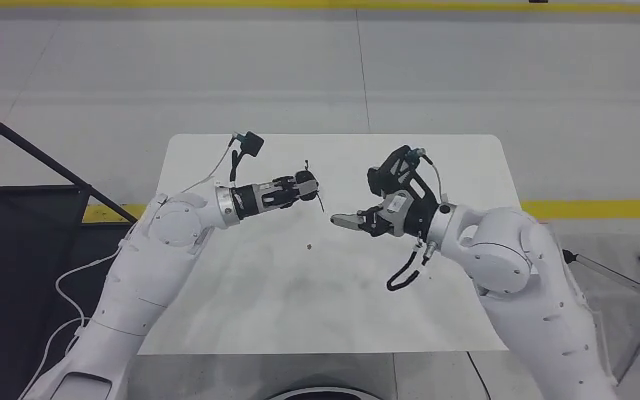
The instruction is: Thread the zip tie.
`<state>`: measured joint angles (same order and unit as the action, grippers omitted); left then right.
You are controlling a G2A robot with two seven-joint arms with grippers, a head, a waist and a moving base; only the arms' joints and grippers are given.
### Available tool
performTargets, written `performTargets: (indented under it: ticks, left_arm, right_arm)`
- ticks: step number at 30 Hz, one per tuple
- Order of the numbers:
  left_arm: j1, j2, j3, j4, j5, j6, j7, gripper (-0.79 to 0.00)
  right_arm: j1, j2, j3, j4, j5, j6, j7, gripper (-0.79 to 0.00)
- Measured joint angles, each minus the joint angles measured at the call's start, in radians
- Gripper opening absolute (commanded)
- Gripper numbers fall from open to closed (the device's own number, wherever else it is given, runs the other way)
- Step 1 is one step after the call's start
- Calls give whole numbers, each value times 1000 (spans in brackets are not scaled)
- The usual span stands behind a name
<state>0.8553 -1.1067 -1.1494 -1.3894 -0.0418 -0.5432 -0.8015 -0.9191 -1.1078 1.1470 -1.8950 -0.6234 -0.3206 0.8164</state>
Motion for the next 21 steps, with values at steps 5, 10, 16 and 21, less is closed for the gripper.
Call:
performTargets:
  ticks: [5,10,16,21]
  left_arm:
    - [9,0,2,-15,9,9,14,-785]
    - [28,1,3,-52,31,8,30,-785]
    - [35,2,3,-62,43,9,35,-785]
    - [37,2,5,-66,44,5,30,-785]
  right_arm:
    - [-11,-6,-46,25,-8,-4,-10,0]
    - [26,-19,-103,114,88,-17,-3,0]
    - [57,-31,-135,175,124,13,-13,-114]
    - [68,-35,-146,191,134,21,-16,-339]
